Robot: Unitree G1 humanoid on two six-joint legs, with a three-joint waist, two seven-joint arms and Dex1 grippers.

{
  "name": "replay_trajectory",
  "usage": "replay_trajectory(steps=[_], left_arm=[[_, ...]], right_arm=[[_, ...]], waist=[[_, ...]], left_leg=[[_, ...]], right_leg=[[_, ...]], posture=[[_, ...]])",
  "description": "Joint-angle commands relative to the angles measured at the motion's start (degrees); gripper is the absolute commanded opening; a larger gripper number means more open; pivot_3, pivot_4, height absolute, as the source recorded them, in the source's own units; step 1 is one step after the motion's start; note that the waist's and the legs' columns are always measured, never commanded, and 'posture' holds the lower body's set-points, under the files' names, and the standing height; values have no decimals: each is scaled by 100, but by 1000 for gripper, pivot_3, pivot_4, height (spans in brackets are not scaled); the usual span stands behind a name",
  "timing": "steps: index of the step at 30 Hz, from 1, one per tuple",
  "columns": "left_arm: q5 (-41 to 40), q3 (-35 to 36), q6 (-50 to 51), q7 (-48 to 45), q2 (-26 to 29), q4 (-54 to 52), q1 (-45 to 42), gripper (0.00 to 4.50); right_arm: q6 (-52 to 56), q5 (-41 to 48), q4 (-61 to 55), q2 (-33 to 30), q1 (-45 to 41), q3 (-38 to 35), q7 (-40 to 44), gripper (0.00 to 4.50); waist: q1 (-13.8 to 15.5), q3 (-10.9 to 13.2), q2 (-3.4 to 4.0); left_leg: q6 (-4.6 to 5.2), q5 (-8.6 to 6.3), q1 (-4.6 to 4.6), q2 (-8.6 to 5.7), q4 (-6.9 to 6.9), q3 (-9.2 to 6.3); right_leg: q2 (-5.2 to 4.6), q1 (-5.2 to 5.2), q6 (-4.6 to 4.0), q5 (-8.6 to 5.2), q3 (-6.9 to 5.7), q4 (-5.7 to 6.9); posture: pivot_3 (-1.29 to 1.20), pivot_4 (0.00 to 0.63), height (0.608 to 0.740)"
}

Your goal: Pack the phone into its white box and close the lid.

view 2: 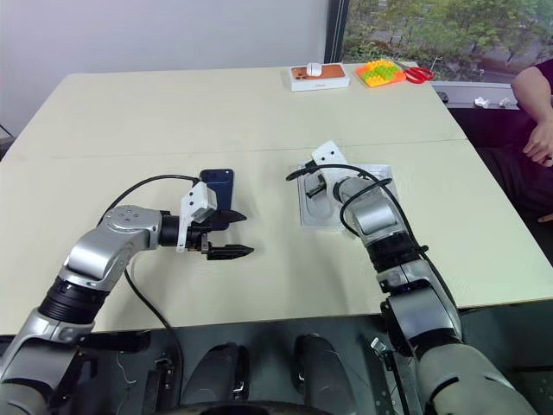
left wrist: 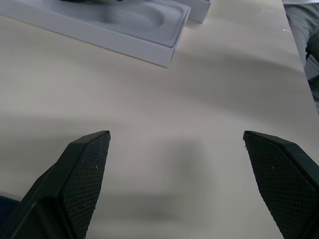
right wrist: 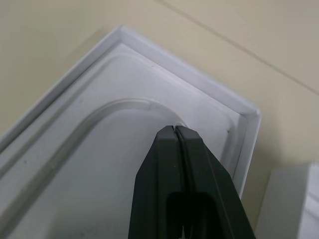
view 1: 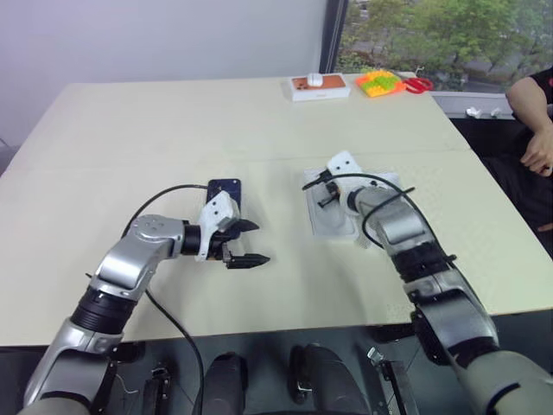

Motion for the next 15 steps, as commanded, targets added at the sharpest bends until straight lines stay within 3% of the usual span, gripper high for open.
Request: replay_trajectory(steps=[1,7,15], left_arm=[[-68,79,43,33,-4,-239,35,4500],[-87,105,102,92,-14,-327,106,4500],[-119,299,133,165,72,-269,126,4500]], right_arm=[[-374,-135,528,69,-187,-248,-229,58],[-584,-176,589,130,-152,-303,-93,58],[1182,234,-2838,-494,1097,-307,966,58]], waist=[[3,0,0],[-2,0,1],[16,1,4]], left_leg=[[0,0,0,1,0,0],[0,0,2,2,0,1],[2,-1,-8,15,-5,-2]], right_leg=[[0,0,0,0,0,0],[-1,1,-2,1,2,2],[0,-8,0,0,2,-4]], posture=[[0,150,740],[0,150,740],[0,150,740]])
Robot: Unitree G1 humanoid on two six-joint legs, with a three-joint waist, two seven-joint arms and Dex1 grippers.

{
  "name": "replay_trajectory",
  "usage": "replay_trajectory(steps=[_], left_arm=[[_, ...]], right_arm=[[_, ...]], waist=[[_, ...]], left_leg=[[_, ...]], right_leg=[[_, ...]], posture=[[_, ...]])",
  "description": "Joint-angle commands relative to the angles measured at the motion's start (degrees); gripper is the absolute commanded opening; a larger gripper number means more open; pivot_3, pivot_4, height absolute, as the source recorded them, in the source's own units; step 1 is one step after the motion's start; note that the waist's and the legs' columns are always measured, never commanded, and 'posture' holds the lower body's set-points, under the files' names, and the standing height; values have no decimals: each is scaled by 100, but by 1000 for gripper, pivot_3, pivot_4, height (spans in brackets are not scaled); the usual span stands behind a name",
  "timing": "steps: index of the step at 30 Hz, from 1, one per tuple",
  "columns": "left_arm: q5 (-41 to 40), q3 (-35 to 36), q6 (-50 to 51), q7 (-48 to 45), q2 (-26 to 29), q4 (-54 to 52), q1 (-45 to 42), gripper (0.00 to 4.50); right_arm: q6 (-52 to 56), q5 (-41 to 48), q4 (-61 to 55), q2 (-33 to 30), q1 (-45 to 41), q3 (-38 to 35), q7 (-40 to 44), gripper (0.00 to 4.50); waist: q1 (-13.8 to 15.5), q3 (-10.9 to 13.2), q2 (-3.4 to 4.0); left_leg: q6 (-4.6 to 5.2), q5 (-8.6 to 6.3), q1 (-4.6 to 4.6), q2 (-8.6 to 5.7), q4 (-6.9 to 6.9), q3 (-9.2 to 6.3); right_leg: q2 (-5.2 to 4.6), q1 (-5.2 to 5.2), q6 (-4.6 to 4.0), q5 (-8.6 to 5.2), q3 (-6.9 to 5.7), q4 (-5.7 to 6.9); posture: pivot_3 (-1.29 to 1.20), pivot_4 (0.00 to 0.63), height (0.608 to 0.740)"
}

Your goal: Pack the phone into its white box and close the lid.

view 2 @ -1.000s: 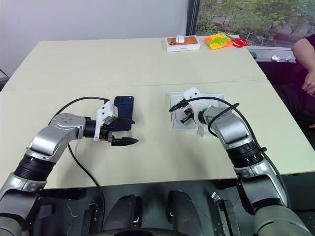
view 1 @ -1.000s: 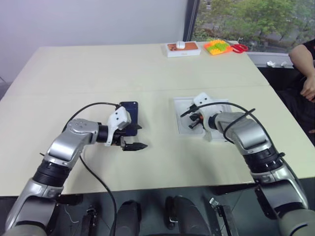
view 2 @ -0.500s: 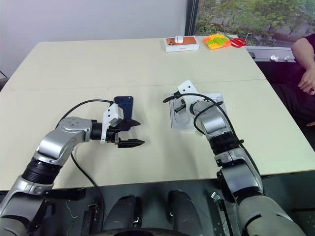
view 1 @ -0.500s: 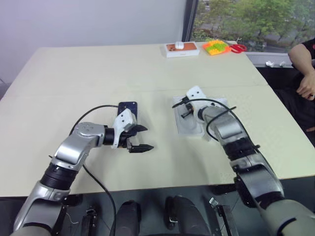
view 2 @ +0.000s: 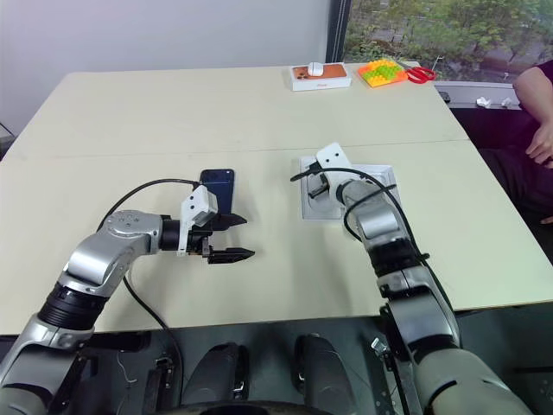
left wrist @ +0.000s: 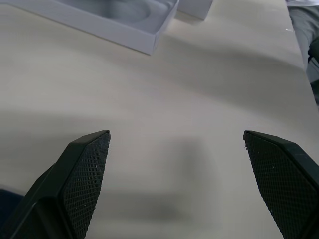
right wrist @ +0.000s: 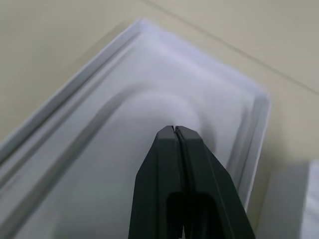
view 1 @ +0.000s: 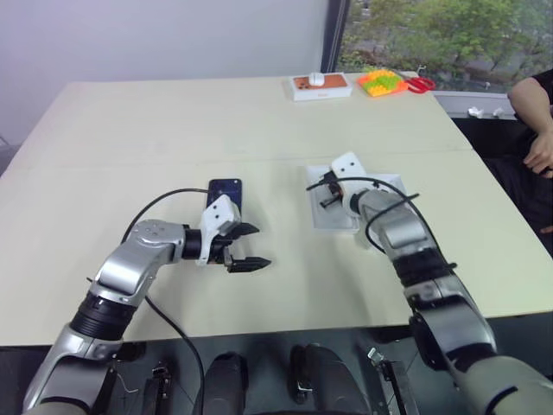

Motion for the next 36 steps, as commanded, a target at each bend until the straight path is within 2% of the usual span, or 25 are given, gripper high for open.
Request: replay_trajectory(steps=[1,8,14,17,20,28,36], left_arm=[[-101,273,15,42,80,-74,-71,4500],[-103,391,-84,-36,162,270,-257,4500],[67,335,-278,-95,246,500,-328,4500],[69,317,-295,-130,244,484,-321,4500],[-1,312,-226,-195,253,322,-268,4500],[11,331,-207,-320,336,115,-125,4500],[-6,367,-159,-234,319,51,-73,4500]], right_arm=[[956,276,-1703,-307,348,-59,429,58],[2014,574,-3466,-837,917,17,862,58],[2147,1012,-3932,-1181,1150,68,1398,58],[2007,999,-3961,-1419,1228,182,1520,865],[1752,908,-3889,-1684,1258,324,1623,2268],[1022,880,-3446,-2185,1317,537,2209,2268],[477,676,-3030,-2301,1283,695,2505,2268]], waist=[[1,0,0],[-4,0,1],[-6,0,0],[0,0,0],[1,0,0],[-2,1,0],[2,1,-1]], left_leg=[[0,0,-2,5,0,-1],[0,0,6,4,0,1],[0,0,6,5,0,4],[1,-1,3,4,0,5],[1,-1,1,2,1,6],[1,-1,2,2,0,5],[1,-1,1,2,0,7]], right_leg=[[2,-1,0,0,0,0],[19,-1,12,-8,-5,2],[20,-1,12,-8,-2,0],[19,-1,12,-8,-3,-4],[15,-2,13,-8,-3,-6],[20,-1,13,-9,-4,-8],[19,-1,13,-9,-3,-9]], posture=[[0,150,740],[0,150,740],[0,150,740],[0,150,740],[0,150,740],[0,150,740],[0,150,740]])
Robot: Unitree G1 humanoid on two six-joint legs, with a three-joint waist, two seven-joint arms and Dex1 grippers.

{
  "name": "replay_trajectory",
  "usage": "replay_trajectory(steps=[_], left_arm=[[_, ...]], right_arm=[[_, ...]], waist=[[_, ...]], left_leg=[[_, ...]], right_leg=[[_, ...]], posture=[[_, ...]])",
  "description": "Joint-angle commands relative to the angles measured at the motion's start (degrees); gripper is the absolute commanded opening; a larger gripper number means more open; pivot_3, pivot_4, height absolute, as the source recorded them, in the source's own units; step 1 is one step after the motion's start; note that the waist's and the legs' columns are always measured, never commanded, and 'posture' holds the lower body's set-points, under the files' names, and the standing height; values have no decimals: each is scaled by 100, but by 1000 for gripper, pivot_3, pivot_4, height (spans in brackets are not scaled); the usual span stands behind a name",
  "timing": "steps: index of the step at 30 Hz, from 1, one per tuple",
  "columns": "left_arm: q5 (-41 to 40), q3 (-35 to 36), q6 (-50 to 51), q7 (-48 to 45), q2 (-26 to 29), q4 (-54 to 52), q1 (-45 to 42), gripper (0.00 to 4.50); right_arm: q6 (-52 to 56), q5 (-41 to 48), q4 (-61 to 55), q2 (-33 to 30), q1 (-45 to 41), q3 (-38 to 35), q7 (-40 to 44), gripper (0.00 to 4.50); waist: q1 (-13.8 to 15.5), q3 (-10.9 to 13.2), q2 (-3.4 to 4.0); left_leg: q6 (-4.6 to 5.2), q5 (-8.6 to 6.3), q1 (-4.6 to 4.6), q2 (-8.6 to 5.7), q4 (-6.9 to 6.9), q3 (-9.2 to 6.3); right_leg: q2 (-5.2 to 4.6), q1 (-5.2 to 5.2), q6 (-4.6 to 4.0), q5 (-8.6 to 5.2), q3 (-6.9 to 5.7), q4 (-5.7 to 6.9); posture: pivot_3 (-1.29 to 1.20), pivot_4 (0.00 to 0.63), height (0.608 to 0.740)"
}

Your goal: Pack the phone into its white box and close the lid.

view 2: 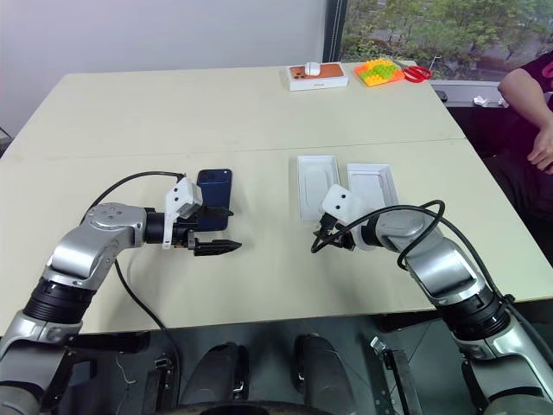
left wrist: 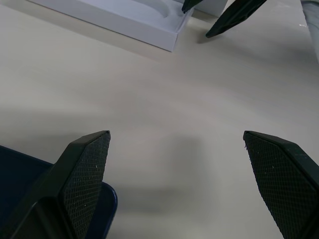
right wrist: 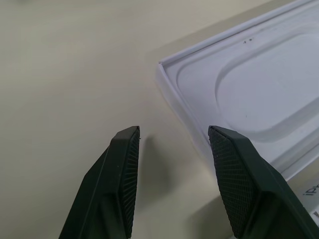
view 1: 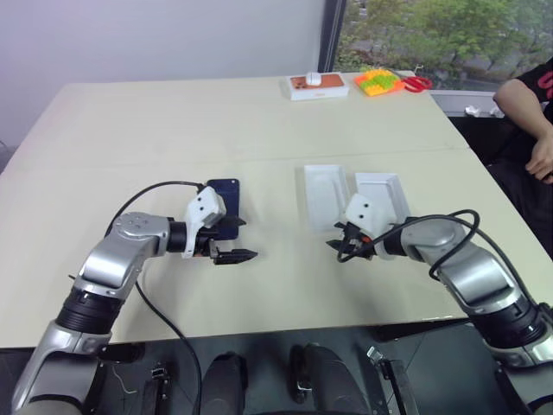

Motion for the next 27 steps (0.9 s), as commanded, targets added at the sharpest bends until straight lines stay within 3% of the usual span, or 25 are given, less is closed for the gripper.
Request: replay_trajectory(steps=[1,3,5,6,13,20,27], left_arm=[[-58,108,-6,50,28,-211,35,4500],[-64,120,-1,64,22,-197,26,4500],[-74,128,6,80,18,-194,21,4500],[-76,130,10,86,17,-193,20,4500],[-102,148,28,115,28,-173,-9,4500],[-84,257,1,101,147,-37,-52,4500],[-72,281,-36,100,198,47,-85,4500]], right_arm=[[-341,-138,112,-126,-61,88,202,2034],[-538,-217,136,-162,-40,121,295,1440],[-838,-366,167,-214,7,177,353,321],[-960,-402,171,-233,33,190,397,29],[-1422,-393,-29,-267,138,84,719,29],[-1587,76,-873,-755,565,-19,1608,29],[-2125,-131,-671,-930,694,5,1777,29]], waist=[[0,0,0],[1,0,0],[2,0,0],[0,0,0],[0,0,0],[0,0,0],[2,0,-1]], left_leg=[[0,0,0,0,0,0],[0,0,0,0,0,0],[0,0,0,0,0,0],[0,0,0,0,0,0],[0,0,1,0,0,0],[0,0,1,1,2,0],[0,0,8,0,5,1]], right_leg=[[0,0,0,0,0,0],[0,0,0,0,0,0],[0,0,0,0,0,0],[0,0,0,0,0,0],[0,0,0,0,0,0],[-1,1,1,-1,-1,-1],[0,8,1,-1,-1,1]], posture=[[0,150,740],[0,150,740],[0,150,740],[0,150,740],[0,150,740],[0,150,740],[0,150,740]])
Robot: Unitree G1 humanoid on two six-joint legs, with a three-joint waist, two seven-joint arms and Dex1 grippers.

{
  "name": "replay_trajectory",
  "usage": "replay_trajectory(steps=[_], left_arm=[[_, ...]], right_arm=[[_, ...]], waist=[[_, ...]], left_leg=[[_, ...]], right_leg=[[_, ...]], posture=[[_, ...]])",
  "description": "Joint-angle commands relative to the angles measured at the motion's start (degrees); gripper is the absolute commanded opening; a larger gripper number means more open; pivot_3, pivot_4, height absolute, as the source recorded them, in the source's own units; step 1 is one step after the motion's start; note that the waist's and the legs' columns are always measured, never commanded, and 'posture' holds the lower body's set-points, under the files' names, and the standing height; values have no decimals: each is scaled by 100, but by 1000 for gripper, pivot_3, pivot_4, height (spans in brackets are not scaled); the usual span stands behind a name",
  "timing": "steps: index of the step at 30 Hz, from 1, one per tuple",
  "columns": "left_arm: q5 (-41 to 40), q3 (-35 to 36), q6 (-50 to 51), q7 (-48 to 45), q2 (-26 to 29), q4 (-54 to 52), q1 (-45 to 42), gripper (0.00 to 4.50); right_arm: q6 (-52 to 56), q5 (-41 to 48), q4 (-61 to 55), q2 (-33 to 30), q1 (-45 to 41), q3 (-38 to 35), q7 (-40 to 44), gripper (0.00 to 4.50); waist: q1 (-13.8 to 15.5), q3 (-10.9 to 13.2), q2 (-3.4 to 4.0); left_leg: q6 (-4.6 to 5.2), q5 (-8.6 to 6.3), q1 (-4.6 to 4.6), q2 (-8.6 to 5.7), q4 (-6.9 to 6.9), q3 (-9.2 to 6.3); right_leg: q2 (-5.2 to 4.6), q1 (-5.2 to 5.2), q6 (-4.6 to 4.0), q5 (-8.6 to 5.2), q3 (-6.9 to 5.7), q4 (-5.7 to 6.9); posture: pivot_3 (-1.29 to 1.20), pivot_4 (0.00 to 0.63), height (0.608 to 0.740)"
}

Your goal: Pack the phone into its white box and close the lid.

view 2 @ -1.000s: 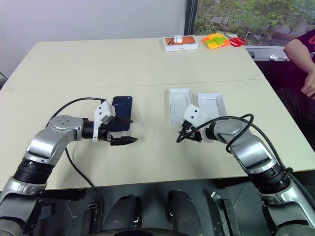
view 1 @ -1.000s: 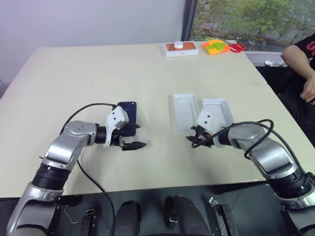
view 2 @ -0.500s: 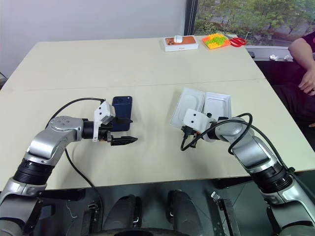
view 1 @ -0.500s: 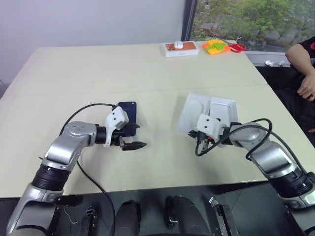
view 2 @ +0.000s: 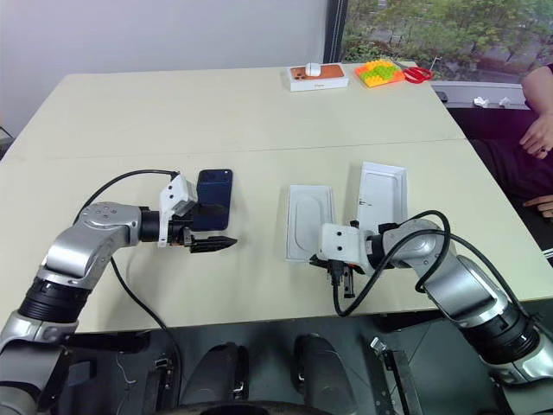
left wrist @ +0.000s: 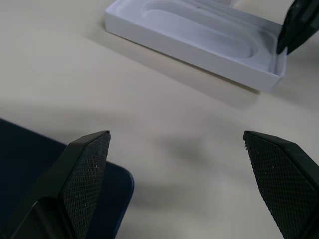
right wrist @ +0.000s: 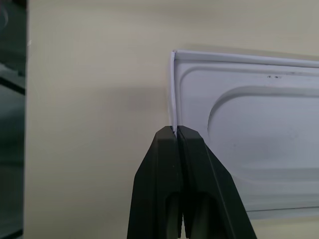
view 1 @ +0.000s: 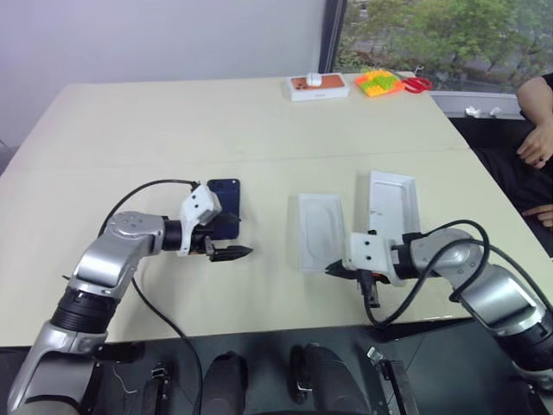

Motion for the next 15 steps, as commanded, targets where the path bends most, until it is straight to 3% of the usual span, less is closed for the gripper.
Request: replay_trajectory(steps=[1,3,8,13,15], left_arm=[[-57,192,-44,-2,59,-57,-72,4500],[-57,203,-41,7,67,-64,-63,4500],[-218,546,128,127,171,-100,17,4500],[-784,1443,1068,678,189,94,-79,4500],[-923,1760,1547,1101,102,292,-209,4500]], right_arm=[[-83,74,-31,-70,-70,-167,145,284],[-2,162,-37,-69,-109,-207,217,937],[257,462,-333,186,-230,-535,-5,3374],[1410,1143,-694,1054,-770,-949,-814,3374],[1736,1033,-590,1419,-1060,-799,-1258,2827]], waist=[[-1,0,0],[2,0,0],[-14,0,-1],[-7,1,-1],[-10,0,-2]], left_leg=[[0,0,0,0,0,0],[0,0,-1,1,0,0],[0,0,-1,1,0,0],[-1,1,5,13,1,-3],[-3,2,7,16,1,-7]], right_leg=[[0,0,0,0,0,0],[0,0,0,0,0,0],[-1,0,0,0,0,0],[2,-1,-5,4,0,11],[3,1,-6,4,-5,13]], posture=[[0,150,740],[0,150,740],[0,150,740],[0,150,740],[0,150,740]])
